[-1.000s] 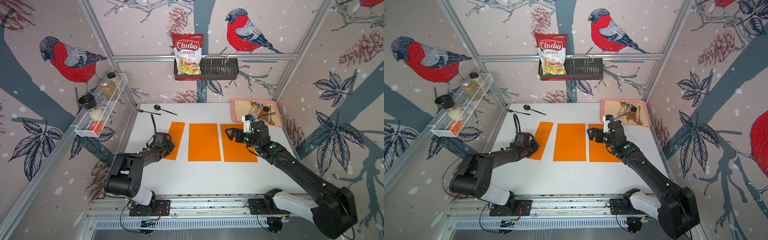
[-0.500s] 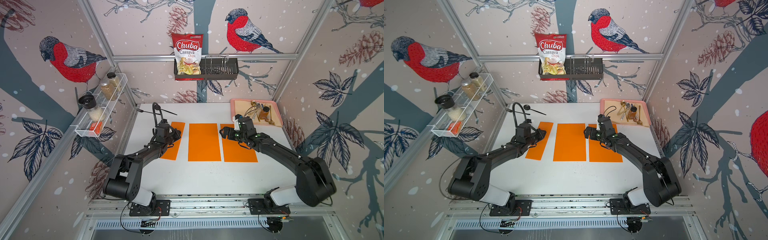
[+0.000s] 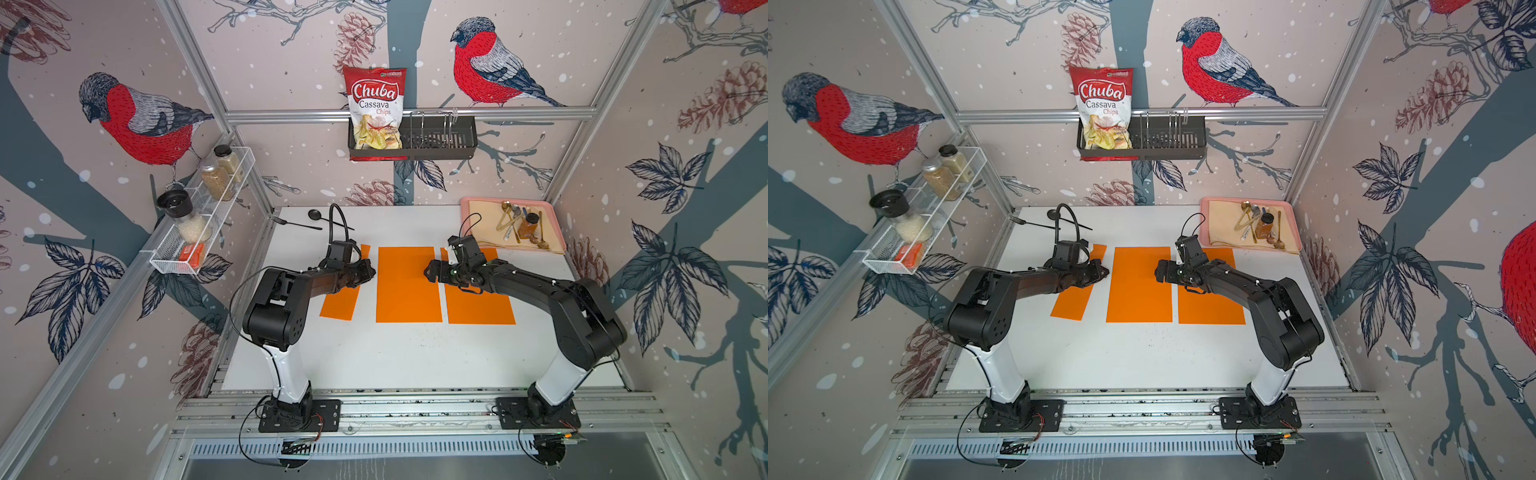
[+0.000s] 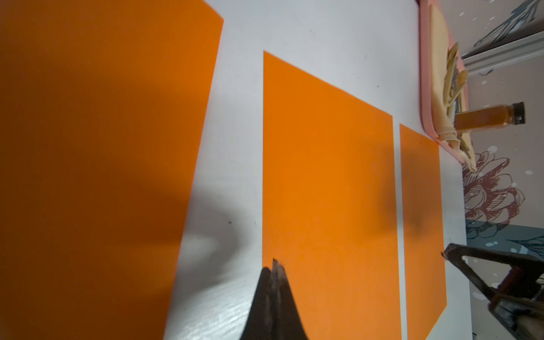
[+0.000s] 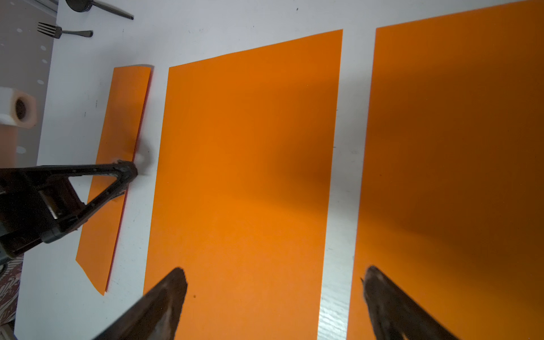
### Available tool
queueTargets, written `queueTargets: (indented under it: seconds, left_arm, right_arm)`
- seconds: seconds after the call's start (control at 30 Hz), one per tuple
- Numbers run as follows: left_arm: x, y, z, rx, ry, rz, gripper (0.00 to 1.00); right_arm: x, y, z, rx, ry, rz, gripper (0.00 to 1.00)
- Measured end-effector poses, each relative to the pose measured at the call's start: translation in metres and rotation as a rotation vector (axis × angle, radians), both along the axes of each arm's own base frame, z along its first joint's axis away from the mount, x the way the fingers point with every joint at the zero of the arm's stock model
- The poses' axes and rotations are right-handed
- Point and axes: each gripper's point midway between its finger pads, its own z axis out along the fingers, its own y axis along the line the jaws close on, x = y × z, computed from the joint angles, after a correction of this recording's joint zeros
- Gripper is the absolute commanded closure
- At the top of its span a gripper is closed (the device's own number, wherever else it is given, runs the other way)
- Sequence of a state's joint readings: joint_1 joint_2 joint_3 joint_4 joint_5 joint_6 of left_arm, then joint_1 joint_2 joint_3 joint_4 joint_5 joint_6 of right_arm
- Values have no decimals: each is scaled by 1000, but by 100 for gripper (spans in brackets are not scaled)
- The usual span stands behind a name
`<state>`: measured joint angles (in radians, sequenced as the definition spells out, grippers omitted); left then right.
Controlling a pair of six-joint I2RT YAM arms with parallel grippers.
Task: Fold the rectangular paper in half along the long edge
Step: Pick up the paper from the center of the board.
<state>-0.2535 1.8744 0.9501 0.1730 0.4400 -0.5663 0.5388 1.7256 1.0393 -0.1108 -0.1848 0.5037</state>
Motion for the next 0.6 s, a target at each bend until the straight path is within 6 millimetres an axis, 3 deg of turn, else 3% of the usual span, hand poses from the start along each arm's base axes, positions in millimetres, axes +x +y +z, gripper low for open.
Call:
queueTargets:
  seconds: [0.17,0.6]
  left_arm:
    - [-7,-1,-11,29,43,-8,100]
    - [-9,-4,-13,69,65,-11,100]
  right_arm:
    - [1,3,-8,1,15,6,4]
    - [3,11,-25,11,39,23,5]
